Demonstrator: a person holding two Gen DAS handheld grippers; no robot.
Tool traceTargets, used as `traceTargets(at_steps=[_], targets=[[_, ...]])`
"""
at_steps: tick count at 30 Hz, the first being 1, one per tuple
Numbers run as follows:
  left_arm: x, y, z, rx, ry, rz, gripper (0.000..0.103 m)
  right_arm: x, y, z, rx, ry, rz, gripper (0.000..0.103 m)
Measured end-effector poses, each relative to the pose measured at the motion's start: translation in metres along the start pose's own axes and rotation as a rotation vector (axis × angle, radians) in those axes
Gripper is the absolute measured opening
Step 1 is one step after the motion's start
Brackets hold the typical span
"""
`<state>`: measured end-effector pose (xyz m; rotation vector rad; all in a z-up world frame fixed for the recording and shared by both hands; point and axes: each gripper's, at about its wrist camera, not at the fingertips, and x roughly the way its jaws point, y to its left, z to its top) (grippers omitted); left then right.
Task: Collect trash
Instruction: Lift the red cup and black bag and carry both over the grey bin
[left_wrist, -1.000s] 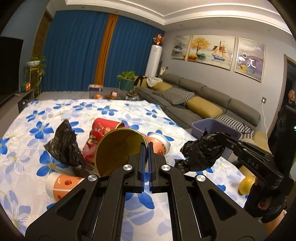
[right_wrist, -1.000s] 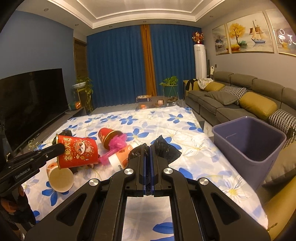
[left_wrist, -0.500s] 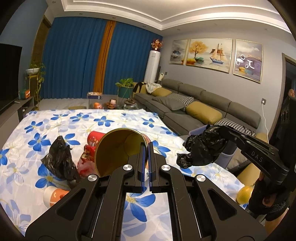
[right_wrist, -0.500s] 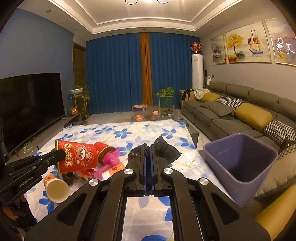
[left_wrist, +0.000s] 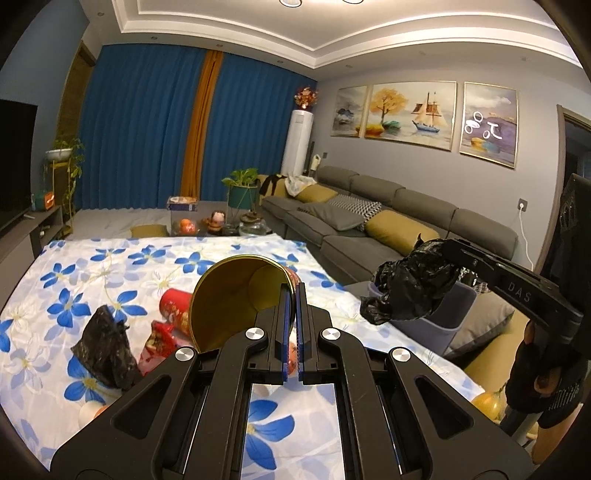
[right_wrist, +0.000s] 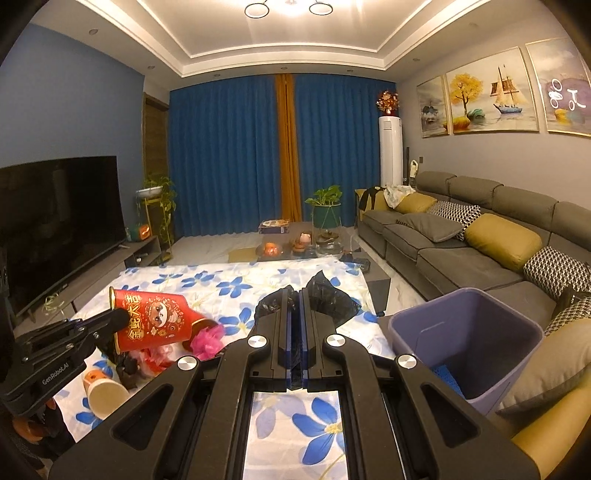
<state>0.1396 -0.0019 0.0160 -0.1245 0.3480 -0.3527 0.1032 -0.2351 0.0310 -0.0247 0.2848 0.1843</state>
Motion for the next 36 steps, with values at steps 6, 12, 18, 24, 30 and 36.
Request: traceTargets(at_steps=[6,12,18,24,30,36], targets=[[0.010,-0.012,0.008,0.018,-0.007,-0.017,0.002,-0.001,-0.014,0.012,-0.010,-0.018,-0.037,0.004],[0.025,-0.024,0.013,0.032,-0.002,-0.035,0.002,-0.001,-0.037,0.022,-0.005,-0.039,-0.091,0.004],[0.044,-0.046,0.021,0.057,0.003,-0.068,0.002,0.002,-0.067,0.026,0.014,-0.051,-0.167,0.004],[0.071,-0.087,0.030,0.097,0.001,-0.136,0.002,0.006,-0.100,0.021,0.045,-0.045,-0.235,0.004],[0.105,-0.129,0.033,0.132,0.013,-0.218,0.002,0.012,-0.132,0.014,0.076,-0.030,-0.288,0.004],[0.141,-0.160,0.030,0.154,0.044,-0.280,0.002,0.015,-0.159,0.005,0.097,-0.015,-0.331,0.005]])
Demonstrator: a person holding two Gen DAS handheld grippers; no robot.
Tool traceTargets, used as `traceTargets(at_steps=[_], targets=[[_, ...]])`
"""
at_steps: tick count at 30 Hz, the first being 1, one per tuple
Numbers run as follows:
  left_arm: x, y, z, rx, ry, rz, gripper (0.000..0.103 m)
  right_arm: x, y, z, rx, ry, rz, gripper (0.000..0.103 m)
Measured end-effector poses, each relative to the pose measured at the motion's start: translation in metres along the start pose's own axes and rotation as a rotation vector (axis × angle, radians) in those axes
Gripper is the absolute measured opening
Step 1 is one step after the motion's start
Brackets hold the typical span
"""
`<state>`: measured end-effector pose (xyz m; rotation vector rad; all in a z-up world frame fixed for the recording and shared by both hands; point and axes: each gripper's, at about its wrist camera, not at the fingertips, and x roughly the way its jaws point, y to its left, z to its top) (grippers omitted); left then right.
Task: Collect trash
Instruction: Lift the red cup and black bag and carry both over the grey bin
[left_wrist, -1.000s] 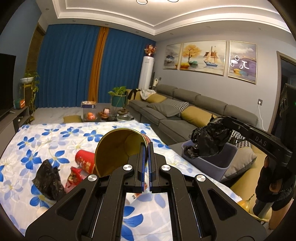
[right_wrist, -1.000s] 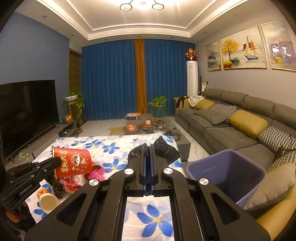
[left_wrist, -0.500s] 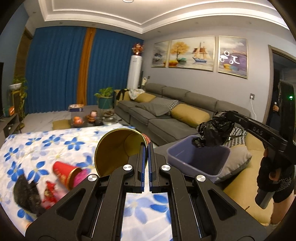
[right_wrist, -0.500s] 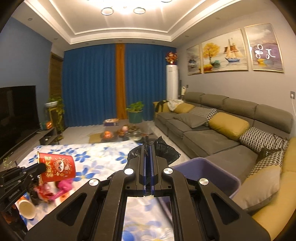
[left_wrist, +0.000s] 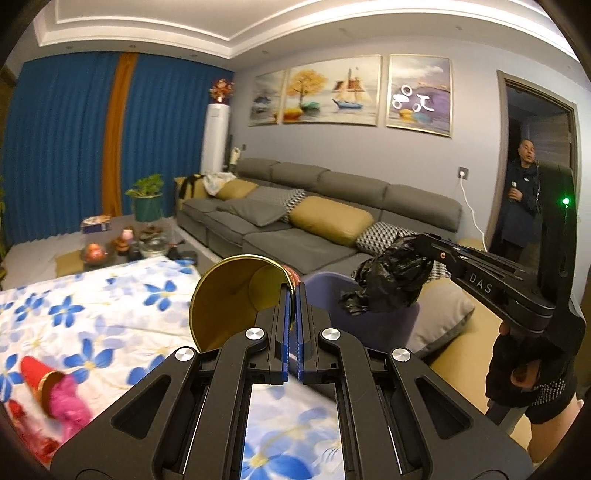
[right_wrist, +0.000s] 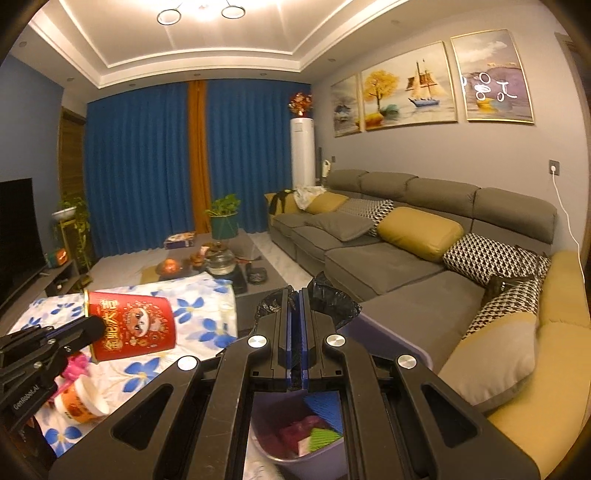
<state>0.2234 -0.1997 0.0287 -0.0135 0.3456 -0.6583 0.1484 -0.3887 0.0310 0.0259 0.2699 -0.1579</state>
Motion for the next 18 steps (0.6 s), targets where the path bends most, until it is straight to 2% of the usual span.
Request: traceTargets(at_steps=[7,18], targets=[[0.038,-0.012,-0.003,0.012,0.040,-0.049,0.002,0.012,-0.020,-0.008,0.019,0.019,-0.029,0.005],[0.063,-0.029,-0.008,0.020,0.060,-0.085,0.002,0.023,-0.038,-0.012,0.041,0.041,-0.055,0.004]])
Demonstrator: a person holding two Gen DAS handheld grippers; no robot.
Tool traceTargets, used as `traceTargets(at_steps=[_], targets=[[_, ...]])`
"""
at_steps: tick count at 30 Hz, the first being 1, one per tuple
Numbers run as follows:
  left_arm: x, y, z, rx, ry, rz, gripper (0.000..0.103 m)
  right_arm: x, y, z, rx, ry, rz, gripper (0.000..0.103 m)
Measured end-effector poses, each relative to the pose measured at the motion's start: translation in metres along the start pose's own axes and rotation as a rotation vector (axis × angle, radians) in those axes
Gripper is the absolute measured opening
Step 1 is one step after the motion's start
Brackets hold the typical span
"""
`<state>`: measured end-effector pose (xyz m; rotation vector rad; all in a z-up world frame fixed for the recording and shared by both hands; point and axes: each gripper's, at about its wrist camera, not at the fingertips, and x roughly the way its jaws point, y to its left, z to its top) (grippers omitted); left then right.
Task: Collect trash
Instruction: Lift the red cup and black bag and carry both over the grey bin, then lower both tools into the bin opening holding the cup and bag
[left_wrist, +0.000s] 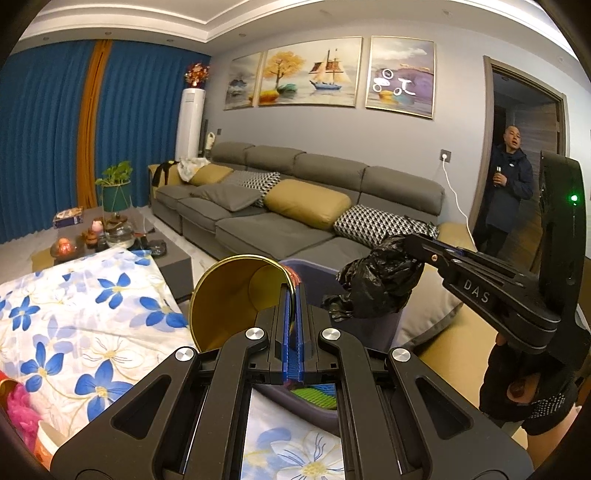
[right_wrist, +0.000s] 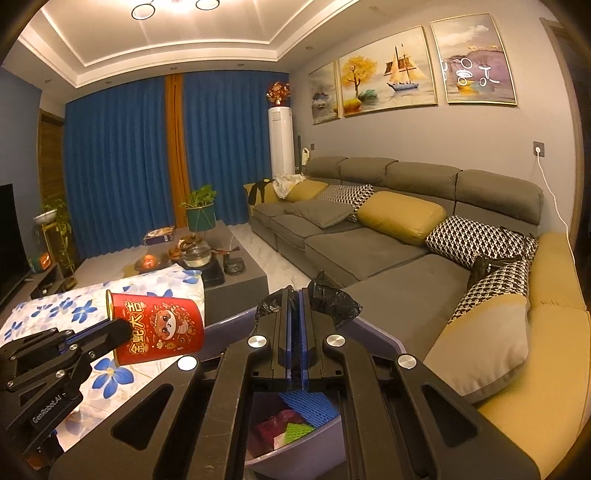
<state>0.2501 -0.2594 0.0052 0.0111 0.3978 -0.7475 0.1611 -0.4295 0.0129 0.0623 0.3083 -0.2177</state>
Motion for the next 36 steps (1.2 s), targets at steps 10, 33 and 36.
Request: traceTargets(at_steps=[10,33,36], targets=[[0.005,-0.005,0.002,0.016,-0.003,-0.010,0.002,0.003,-0.001,-0.002,0.003,0.006,-0.003,0.005],[0.030,-0.008,-0.002,0.008,0.032,-0.022,0.002,0.026,-0.007,-0.007,0.032,0.041,-0.015,0.005],[0.036,-0.007,-0.002,0.003,0.040,-0.023,0.002,0.029,-0.009,-0.008,0.036,0.044,-0.014,0.005]])
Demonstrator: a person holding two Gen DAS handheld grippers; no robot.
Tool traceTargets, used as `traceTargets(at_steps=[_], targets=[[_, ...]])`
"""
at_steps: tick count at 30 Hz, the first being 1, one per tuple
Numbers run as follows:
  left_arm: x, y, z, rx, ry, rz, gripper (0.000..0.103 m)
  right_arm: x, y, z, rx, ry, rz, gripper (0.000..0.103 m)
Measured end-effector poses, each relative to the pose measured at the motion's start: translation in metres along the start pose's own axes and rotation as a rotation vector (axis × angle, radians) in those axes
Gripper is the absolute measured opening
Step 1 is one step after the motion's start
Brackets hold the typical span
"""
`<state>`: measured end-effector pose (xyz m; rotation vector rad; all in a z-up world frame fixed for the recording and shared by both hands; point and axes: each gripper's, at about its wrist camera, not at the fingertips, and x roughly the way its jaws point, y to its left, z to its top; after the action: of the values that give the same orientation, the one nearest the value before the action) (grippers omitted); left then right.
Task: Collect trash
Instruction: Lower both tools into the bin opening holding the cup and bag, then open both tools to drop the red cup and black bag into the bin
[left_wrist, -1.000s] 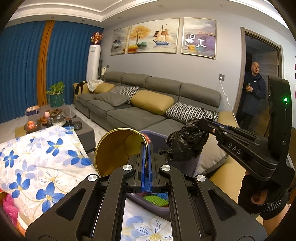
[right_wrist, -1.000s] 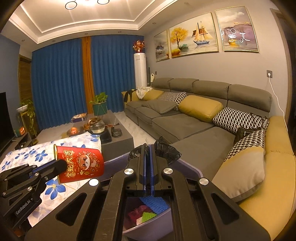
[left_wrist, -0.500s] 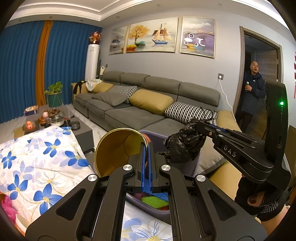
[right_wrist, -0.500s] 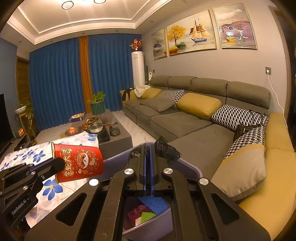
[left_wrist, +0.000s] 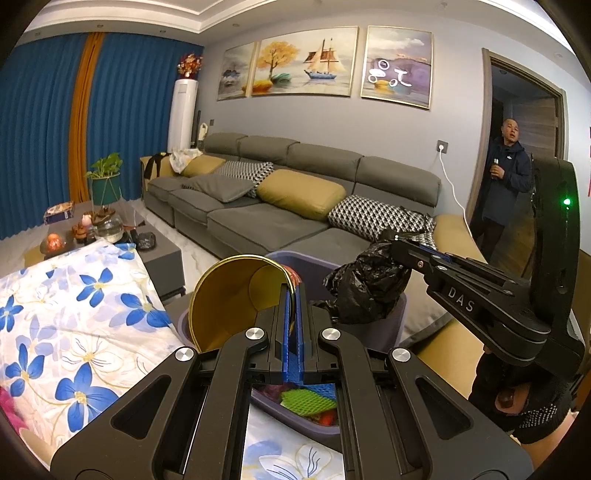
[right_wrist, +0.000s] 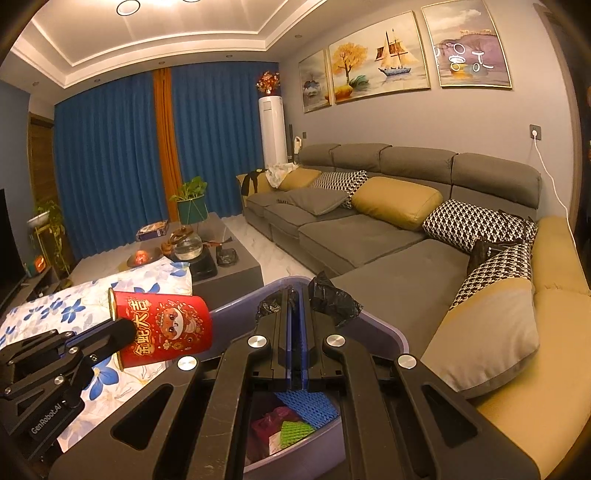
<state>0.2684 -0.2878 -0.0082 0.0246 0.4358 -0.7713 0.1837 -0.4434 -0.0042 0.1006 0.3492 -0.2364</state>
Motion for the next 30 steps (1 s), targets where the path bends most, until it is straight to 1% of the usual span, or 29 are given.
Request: traceTargets(at_steps=[26,27,29,30], targets=[[0.030,-0.004,-0.008,-0.007,0.057,-0.001,0.002,0.027,-0.002,-0.005,0.020,0.032,0.001,0.005],[0.031,-0.005,-0.008,-0.008,0.058,0.002,0.002,0.027,-0.003,-0.005,0.021,0.028,0.003,0.005],[0.033,-0.003,-0.008,-0.021,0.066,-0.005,0.002,0.026,-0.003,-0.005,0.020,0.022,0.004,0.014],[0.033,-0.002,-0.008,-0.025,0.070,-0.008,0.002,0.025,-0.004,-0.004,0.023,0.016,0.002,0.024]])
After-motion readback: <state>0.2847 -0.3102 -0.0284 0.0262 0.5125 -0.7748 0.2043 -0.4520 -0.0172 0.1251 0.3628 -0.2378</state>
